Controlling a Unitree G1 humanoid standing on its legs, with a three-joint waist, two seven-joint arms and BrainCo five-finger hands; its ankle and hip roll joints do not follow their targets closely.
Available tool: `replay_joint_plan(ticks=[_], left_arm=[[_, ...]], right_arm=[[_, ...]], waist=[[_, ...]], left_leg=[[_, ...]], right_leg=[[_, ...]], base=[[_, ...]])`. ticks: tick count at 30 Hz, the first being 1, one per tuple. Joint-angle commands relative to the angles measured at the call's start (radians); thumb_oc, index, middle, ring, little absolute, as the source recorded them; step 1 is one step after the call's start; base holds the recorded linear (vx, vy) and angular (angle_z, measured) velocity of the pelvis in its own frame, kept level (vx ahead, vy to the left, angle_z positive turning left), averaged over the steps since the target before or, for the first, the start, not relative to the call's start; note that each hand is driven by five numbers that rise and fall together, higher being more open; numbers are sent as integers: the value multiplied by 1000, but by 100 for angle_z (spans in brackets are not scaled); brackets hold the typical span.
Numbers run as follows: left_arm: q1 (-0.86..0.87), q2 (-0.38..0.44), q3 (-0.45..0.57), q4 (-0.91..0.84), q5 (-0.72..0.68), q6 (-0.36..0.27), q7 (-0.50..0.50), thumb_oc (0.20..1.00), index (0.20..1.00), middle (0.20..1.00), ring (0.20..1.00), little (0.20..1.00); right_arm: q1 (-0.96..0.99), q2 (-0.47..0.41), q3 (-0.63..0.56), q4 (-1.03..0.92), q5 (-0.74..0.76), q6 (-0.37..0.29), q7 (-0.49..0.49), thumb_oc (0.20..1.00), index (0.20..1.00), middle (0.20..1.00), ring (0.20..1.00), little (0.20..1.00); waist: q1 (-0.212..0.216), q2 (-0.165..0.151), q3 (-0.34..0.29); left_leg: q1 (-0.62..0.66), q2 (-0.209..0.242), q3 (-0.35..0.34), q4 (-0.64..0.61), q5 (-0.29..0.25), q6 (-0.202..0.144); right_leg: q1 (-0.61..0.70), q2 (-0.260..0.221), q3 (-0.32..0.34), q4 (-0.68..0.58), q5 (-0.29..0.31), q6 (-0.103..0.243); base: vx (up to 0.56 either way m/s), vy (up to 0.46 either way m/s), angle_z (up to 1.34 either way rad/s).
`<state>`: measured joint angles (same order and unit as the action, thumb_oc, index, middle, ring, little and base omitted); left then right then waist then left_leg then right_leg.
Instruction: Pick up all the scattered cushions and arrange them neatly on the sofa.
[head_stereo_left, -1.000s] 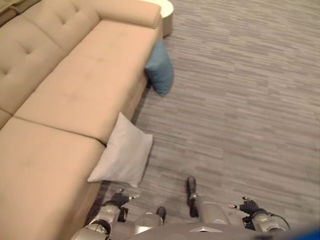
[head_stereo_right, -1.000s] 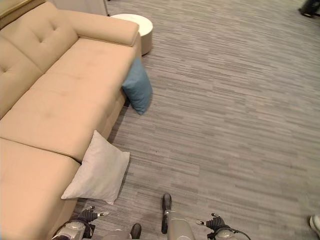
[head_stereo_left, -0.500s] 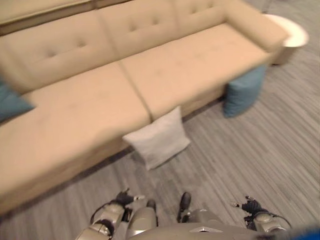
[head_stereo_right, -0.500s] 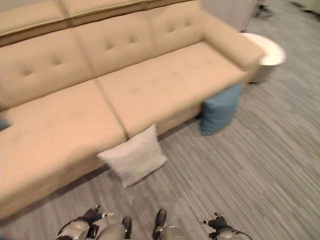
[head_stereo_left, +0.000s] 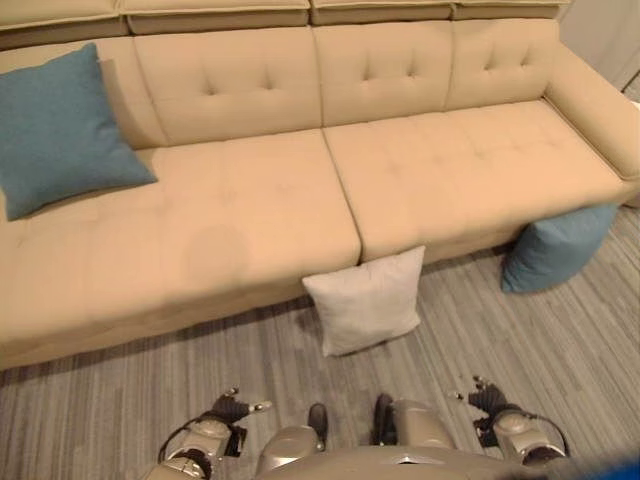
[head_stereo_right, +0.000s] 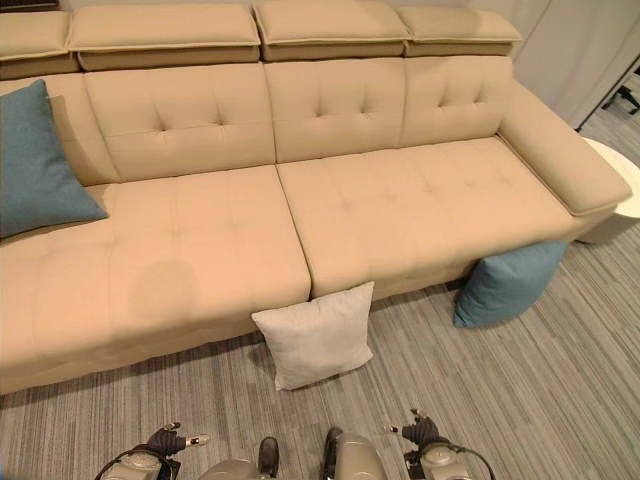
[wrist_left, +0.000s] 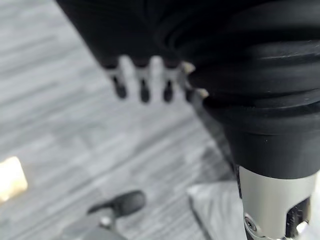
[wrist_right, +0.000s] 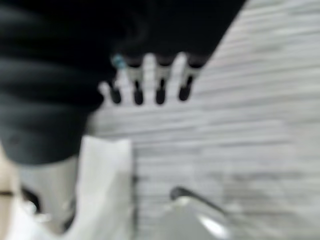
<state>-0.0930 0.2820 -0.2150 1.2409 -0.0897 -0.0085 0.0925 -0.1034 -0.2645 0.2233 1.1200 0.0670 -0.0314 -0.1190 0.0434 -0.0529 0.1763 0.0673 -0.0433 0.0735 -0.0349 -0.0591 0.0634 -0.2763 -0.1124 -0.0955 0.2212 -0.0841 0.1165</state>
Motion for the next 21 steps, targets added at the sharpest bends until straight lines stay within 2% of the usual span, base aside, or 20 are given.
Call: replay_joint_plan(ticks=[1,4,5,7,9,11,12,13,17,18,21], left_arm=[[10,0,12,9,-2,-20,14,1000,1000,1000,1000,1000],[18,3,19,15,-4,-21,16,1000,1000,1000,1000,1000],[30,0,27,20,-7,-22,14,1000,1000,1000,1000,1000],[32,0,28,22,-4,-23,14,1000,1000,1000,1000,1000],[27,-2,22,20,-10,-20,11,1000,1000,1000,1000,1000],[9,-5,4,8,-5,-21,11,1000,1000,1000,1000,1000],[-7,-10,-7,-8,-12,-23,10,1000,1000,1000,1000,1000],[-11,-13,-13,-11,-14,-22,12,1000,1000,1000,1000,1000],[-15,-25,-39,-19,-1,-20,11,1000,1000,1000,1000,1000],[-8,-26,-30,-19,-8,-19,8,1000,1000,1000,1000,1000],[0,-21,-19,-11,-14,-20,11,1000,1000,1000,1000,1000]], right_arm=[[2,-31,8,-2,-29,-15,-3,1000,1000,1000,1000,1000],[3,-32,14,-5,-44,-12,1,1000,1000,1000,1000,1000],[10,-33,20,-11,-54,-16,2,1000,1000,1000,1000,1000],[11,-35,25,-8,-56,-17,4,1000,1000,1000,1000,1000],[21,-42,22,-7,-50,-19,1,1000,1000,1000,1000,1000],[28,-56,9,-15,-33,-23,-6,1000,1000,1000,1000,1000],[31,-70,2,-32,-22,-24,-12,1000,1000,1000,1000,1000],[36,-73,-3,-33,-17,-23,-14,1000,1000,1000,1000,1000],[41,-77,-16,-29,-4,-19,-16,1000,1000,1000,1000,1000],[35,-72,-11,-28,-8,-22,-15,1000,1000,1000,1000,1000],[24,-64,1,-23,-18,-20,-15,1000,1000,1000,1000,1000]], waist=[[-16,-1,-4],[-18,-6,-6],[-13,-14,-16],[-13,-16,-23],[-13,-20,-29],[-28,-30,-27],[-37,-37,-22],[-42,-37,-21],[-46,-16,-31],[-36,-9,-30],[-28,-12,-24]], left_leg=[[-44,7,-102,62,-13,-54],[-26,16,-116,63,-25,-64],[-18,25,-125,72,-34,-74],[-16,35,-131,77,-35,-80],[-30,63,-135,93,-22,-107],[-74,93,-103,144,-16,-121],[-107,119,-44,188,-12,-126],[-117,124,-15,185,-6,-124],[-149,82,25,73,54,-111],[-171,53,18,66,62,-100],[-171,40,-13,70,62,-94]], right_leg=[[65,8,63,-113,151,32],[60,8,60,-119,166,38],[85,6,40,-123,155,35],[94,14,47,-119,143,30],[115,25,29,-120,126,16],[138,21,-7,-139,115,6],[157,22,-44,-152,104,-7],[166,21,-61,-159,101,-11],[181,37,-103,-185,92,-9],[175,46,-98,-170,80,-9],[171,48,-78,-142,72,-8]], base=[[216,-160,35],[149,-154,43],[235,-310,48],[129,-204,31],[56,-243,8],[12,-337,56],[-10,-319,137],[-12,-249,136],[34,-39,52],[117,54,36],[75,77,-12]])
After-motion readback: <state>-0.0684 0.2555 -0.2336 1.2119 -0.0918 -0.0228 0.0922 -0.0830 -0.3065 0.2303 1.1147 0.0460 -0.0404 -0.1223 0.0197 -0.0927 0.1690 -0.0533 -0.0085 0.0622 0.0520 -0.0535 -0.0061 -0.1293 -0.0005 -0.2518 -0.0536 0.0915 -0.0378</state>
